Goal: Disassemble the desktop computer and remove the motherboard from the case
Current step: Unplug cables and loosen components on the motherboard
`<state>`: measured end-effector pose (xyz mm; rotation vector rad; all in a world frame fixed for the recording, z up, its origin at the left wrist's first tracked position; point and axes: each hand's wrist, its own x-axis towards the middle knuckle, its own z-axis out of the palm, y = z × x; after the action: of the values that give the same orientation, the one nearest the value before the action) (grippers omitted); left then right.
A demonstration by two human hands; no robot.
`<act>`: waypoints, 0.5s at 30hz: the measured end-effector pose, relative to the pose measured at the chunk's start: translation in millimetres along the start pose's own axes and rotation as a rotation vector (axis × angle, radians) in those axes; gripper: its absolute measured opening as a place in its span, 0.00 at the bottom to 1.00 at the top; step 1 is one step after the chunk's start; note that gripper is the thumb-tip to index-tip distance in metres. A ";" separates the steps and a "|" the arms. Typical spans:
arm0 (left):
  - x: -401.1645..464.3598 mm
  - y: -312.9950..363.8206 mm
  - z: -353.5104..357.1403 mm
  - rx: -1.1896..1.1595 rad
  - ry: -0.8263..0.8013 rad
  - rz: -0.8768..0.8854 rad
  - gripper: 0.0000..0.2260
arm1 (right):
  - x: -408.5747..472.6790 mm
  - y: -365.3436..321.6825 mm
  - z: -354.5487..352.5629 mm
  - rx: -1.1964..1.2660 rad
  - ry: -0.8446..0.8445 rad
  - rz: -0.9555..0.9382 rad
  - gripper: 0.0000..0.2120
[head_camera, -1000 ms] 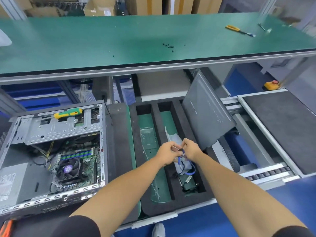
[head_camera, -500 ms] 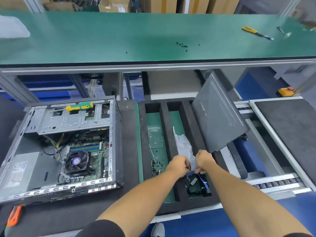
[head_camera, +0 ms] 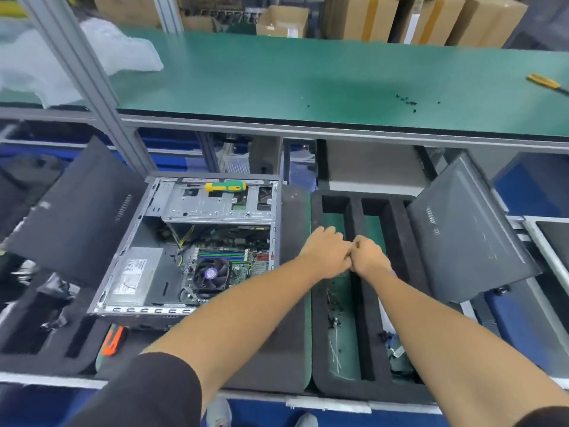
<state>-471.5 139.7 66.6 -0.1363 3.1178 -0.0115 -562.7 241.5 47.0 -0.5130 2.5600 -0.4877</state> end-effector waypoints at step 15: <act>-137.9 -186.9 23.3 -0.359 0.022 -0.124 0.17 | 5.2 -179.9 67.6 0.334 0.075 -0.115 0.13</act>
<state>-317.4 -34.6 47.6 -0.3364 3.0927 0.5480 -484.3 67.0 65.7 -0.5289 2.4554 -0.9707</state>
